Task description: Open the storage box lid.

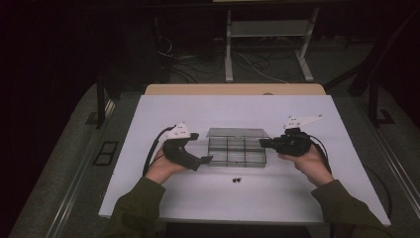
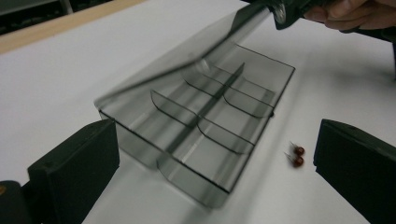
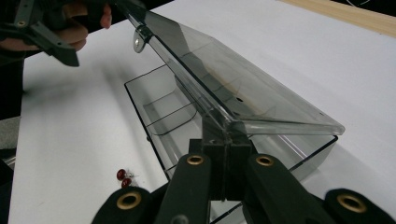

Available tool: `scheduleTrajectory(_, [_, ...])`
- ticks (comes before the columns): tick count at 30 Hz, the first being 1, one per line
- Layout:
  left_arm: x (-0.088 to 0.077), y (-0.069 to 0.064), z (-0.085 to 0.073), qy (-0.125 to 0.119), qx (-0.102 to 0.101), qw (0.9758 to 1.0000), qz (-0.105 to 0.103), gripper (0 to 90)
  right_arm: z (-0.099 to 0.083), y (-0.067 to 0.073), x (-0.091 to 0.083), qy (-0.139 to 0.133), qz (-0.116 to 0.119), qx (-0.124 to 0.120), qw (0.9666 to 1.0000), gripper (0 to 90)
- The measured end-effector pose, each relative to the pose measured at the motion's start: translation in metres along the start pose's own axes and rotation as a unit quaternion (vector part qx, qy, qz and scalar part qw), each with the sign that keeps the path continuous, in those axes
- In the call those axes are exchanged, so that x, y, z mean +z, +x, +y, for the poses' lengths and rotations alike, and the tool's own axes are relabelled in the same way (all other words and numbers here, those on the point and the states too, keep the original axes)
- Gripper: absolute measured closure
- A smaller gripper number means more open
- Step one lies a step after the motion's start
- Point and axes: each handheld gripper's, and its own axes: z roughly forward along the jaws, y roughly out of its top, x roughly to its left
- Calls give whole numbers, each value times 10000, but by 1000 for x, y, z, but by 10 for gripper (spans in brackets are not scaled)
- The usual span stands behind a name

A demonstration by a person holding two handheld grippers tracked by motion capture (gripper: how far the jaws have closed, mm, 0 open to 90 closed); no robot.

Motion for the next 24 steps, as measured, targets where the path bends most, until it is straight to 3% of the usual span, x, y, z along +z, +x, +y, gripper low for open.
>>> scheduleTrajectory(6, [8,7,14,-86,156,9998,20,62,0,-4,-1,-21,28,51,10000,890])
scheduleTrajectory(9, [7,7,14,-268,247,9993,79,116,0,-4,-2,-38,35,57,10000,891])
scheduleTrajectory(11, [7,6,15,-217,380,9990,76,139,0,-2,-1,-12,52,24,10000,891])
scheduleTrajectory(17, [9,5,15,-291,617,9977,5,295,0,1,3,53,88,-25,9999,891])
scheduleTrajectory(20, [12,4,16,-339,827,9960,97,390,0,1,3,37,89,-22,10000,891])
scheduleTrajectory(24, [12,5,15,-400,870,9953,159,490,1,0,3,48,95,-21,9999,890])
